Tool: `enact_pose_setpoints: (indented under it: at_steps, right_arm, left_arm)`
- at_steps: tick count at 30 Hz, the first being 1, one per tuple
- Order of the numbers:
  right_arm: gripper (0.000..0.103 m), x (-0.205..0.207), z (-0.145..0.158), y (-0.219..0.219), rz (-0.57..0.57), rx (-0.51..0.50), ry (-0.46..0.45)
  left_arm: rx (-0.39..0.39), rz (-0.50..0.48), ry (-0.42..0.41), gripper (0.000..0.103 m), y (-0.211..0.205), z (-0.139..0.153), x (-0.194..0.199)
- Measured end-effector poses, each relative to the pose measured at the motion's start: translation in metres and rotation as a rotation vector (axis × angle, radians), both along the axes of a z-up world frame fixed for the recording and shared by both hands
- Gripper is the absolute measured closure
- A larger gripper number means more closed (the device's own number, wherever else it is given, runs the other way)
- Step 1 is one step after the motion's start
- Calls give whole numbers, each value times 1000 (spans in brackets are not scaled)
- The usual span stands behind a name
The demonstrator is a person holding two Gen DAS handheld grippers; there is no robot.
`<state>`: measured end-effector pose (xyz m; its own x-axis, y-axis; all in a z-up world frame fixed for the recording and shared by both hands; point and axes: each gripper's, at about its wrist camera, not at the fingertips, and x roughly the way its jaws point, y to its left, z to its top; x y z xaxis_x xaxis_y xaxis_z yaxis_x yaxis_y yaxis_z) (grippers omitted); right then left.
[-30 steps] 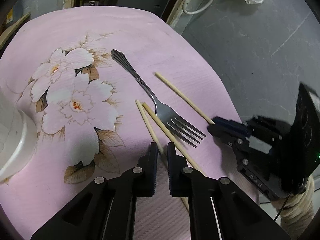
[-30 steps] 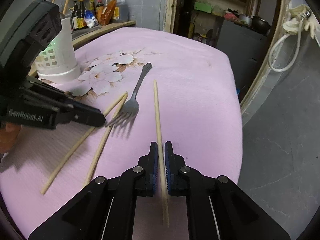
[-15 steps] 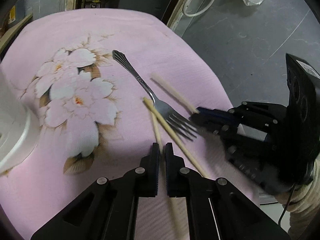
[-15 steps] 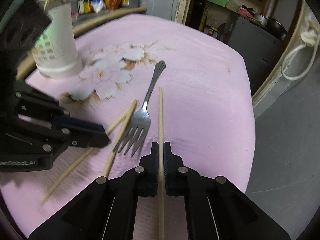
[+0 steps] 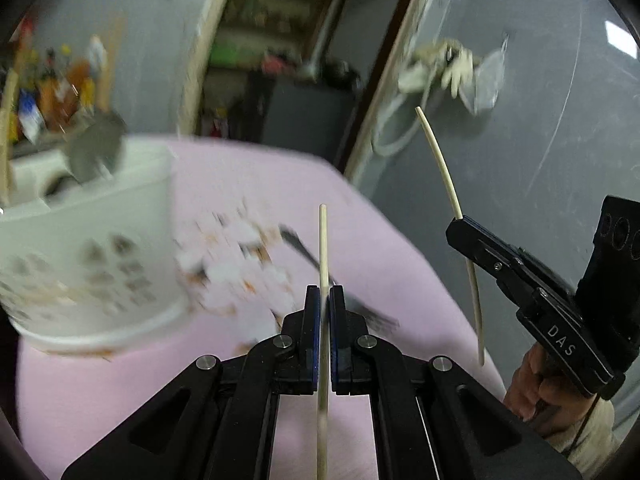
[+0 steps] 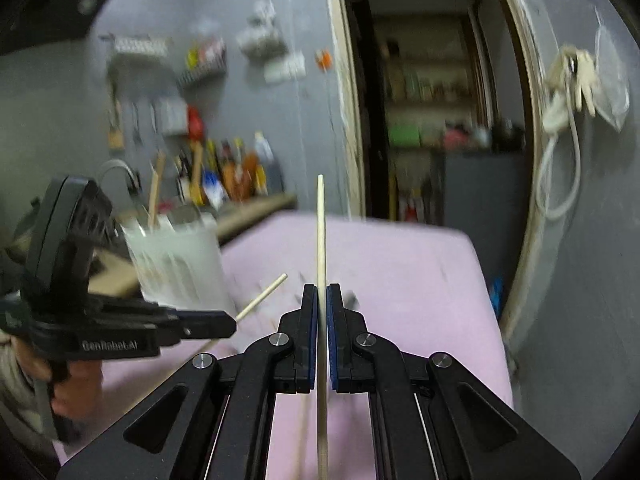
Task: Organize utensils
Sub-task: 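Lift the chopsticks with both tools and carry them over the caddy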
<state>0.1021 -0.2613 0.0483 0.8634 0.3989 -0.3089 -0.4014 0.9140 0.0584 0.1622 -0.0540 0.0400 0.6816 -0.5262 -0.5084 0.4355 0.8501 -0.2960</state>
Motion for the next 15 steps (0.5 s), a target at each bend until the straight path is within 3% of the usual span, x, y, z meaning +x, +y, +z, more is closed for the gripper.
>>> enact_pose_setpoints:
  at_steps: [8, 15]
  right_arm:
    - [100, 3, 37, 45, 93, 136, -247]
    - [100, 24, 66, 80, 175, 286, -388]
  left_arm:
    - [-54, 196, -335, 101, 41, 51, -9]
    - [-128, 334, -504, 101, 88, 80, -1]
